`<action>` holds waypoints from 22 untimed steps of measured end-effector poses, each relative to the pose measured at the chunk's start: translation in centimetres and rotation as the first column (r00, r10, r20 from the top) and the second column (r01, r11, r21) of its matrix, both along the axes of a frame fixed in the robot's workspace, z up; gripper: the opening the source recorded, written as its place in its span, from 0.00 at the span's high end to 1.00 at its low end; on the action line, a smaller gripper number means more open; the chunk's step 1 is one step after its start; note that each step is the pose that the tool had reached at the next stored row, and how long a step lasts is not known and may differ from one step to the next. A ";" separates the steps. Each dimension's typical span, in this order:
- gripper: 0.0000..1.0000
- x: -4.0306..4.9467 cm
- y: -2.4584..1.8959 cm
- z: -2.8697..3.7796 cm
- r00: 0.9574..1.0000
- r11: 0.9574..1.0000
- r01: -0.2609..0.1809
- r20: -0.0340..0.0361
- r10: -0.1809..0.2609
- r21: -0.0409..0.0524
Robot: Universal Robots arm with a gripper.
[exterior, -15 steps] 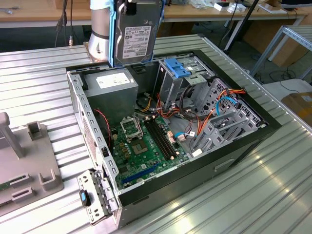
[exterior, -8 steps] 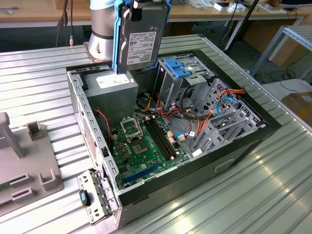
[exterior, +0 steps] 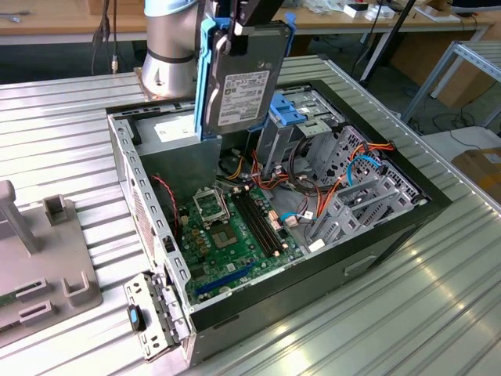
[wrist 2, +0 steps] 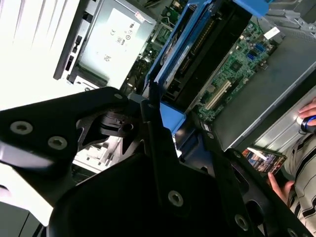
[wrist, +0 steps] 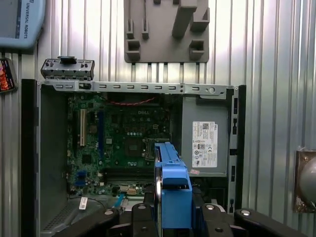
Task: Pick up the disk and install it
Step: 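Pick up the disk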
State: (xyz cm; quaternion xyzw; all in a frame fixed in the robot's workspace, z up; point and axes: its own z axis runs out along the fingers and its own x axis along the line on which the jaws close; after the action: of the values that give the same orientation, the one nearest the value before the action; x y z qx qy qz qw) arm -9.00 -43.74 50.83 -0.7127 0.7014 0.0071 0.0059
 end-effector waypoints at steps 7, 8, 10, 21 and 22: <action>0.63 0.00 -4.17 0.00 1.000 1.000 0.000 0.000 0.000 0.000; 0.63 0.00 -4.62 -0.01 1.000 1.000 0.000 0.000 0.000 0.000; 0.63 0.00 -5.21 -0.02 1.000 1.000 0.000 0.000 0.000 0.001; 0.63 0.18 -6.43 -0.04 1.000 1.000 0.000 0.000 0.000 -0.001; 0.63 0.46 -6.43 -0.04 1.000 1.000 0.000 0.000 0.000 -0.001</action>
State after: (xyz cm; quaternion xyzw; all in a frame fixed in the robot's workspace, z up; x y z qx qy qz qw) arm -8.54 -50.16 50.79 -0.7127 0.7014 0.0067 0.0056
